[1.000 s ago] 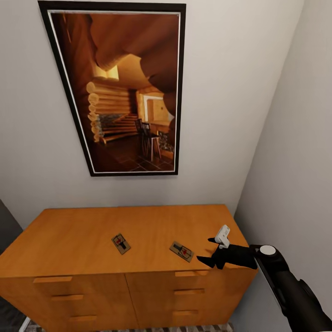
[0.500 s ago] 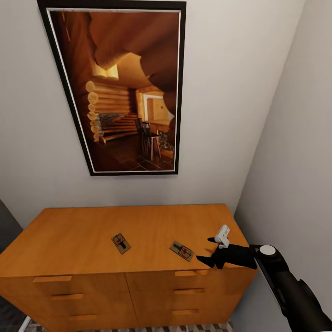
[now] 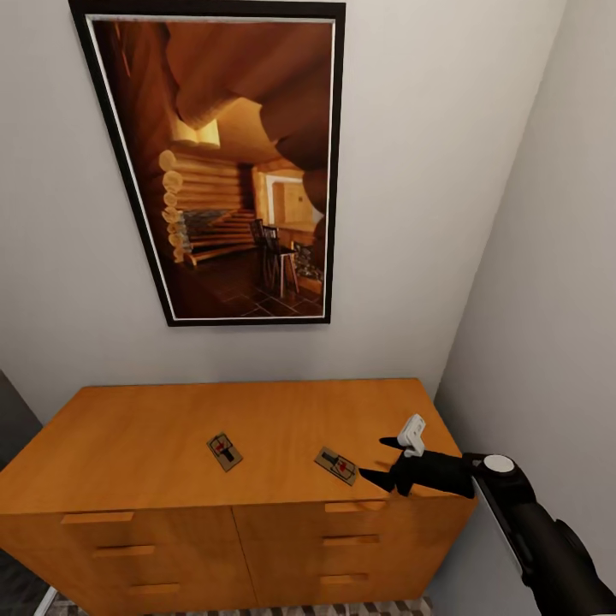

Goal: Take the four mousetraps from the cabinet in the bathroom and place them on the bathroom floor. Make sure all four end up on the same floor surface, and ensure that at least two of them are either under or directly next to the same bathroom sink.

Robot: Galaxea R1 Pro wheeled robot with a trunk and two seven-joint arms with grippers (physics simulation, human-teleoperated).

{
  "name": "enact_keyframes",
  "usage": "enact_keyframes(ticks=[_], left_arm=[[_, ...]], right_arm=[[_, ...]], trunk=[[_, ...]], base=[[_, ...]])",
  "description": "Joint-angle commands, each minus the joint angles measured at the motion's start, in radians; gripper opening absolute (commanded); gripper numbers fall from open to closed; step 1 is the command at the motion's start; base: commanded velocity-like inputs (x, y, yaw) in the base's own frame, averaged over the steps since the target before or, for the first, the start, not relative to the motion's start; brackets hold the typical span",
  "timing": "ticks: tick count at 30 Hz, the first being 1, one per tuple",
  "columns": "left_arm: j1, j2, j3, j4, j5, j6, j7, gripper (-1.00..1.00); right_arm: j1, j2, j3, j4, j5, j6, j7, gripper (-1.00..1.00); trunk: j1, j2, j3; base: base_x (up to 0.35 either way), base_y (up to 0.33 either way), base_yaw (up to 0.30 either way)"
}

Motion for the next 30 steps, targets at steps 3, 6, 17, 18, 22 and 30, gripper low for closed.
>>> enact_keyframes(ticks=[3, 6, 17, 18, 22, 30], left_arm=[[-0.001, 0.000, 0.003, 0.002, 0.008, -0.003, -0.010, 1.00], [-0.001, 0.000, 0.003, 0.002, 0.008, -0.003, -0.010, 1.00], [-0.001, 0.000, 0.003, 0.001, 0.008, -0.003, -0.010, 1.00], [-0.001, 0.000, 0.003, 0.001, 0.008, -0.003, -0.010, 1.00], [-0.001, 0.000, 0.003, 0.002, 0.008, -0.003, -0.010, 1.00], [-0.001, 0.000, 0.003, 0.001, 0.008, -0.003, -0.010, 1.00]], right_arm=[[-0.001, 0.000, 0.000, -0.001, -0.005, 0.006, 0.004, 1.00], [-0.001, 0.000, 0.000, 0.000, -0.008, 0.007, 0.006, 1.00], [-0.001, 0.000, 0.000, 0.002, -0.012, 0.010, 0.022, 1.00], [-0.001, 0.000, 0.000, 0.002, -0.012, 0.010, 0.022, 1.00], [-0.001, 0.000, 0.000, 0.004, -0.012, 0.011, 0.024, 1.00], [-0.001, 0.001, 0.002, 0.006, -0.012, 0.010, 0.024, 1.00]], trunk=[[0.001, -0.002, -0.002], [0.001, -0.002, -0.002], [0.001, -0.002, -0.002], [0.001, -0.002, -0.002], [0.001, -0.002, -0.002], [0.001, -0.002, -0.002]], base=[[0.000, 0.000, 0.000], [0.000, 0.000, 0.000], [0.000, 0.000, 0.000], [0.000, 0.000, 0.000], [0.000, 0.000, 0.000], [0.000, 0.016, 0.000]])
